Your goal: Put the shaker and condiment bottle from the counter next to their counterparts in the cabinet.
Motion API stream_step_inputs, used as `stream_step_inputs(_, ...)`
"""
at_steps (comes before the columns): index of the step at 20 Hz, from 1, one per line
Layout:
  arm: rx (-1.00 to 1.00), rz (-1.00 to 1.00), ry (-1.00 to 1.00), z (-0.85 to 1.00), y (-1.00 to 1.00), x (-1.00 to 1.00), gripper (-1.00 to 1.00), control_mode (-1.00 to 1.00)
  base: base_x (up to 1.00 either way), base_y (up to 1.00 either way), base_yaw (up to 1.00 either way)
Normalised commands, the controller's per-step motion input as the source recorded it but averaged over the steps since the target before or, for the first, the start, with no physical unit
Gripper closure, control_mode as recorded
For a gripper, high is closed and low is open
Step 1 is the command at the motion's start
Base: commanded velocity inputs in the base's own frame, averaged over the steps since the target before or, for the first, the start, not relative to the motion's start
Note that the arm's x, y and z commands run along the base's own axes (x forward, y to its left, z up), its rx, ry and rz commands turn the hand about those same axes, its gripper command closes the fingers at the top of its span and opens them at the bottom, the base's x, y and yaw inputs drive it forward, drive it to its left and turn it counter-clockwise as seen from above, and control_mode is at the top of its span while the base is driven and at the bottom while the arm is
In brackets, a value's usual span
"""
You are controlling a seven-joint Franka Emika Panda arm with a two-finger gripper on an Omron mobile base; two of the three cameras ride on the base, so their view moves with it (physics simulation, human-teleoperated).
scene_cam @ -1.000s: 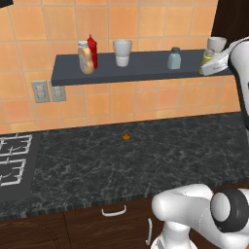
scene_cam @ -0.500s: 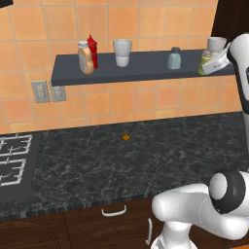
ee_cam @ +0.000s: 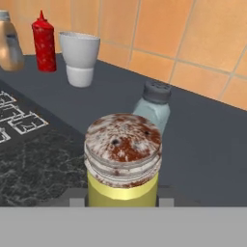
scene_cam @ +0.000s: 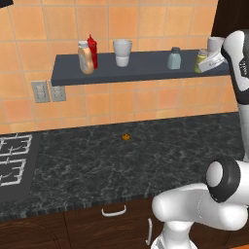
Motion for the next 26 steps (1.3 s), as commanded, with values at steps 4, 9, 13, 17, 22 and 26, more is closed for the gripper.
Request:
stream_step_inputs(4,0.00,0.00,0.00,-0.02,0.00,0.28,1.00,-1.00,0.00,0.00,0.00)
stream_step_inputs(9,-0.01,0.00,0.00,-0.09,0.00,0.23,1.00,-1.00,0.00,0.00,0.00)
stream_step_inputs(13,0.00,0.01,-0.01,-0.08,-0.01,0.24,1.00,-1.00,0.00,0.00,0.00)
stream_step_inputs(17,0.00,0.01,-0.02,-0.06,-0.03,0.23,1.00,-1.00,0.00,0.00,0.00)
stream_step_inputs(22,0.00,0.01,-0.02,-0.04,-0.03,0.23,1.00,-1.00,0.00,0.00,0.00)
stream_step_inputs(26,0.00,0.01,0.00,-0.04,0.00,0.29,1.00,-1.00,0.00,0.00,0.00)
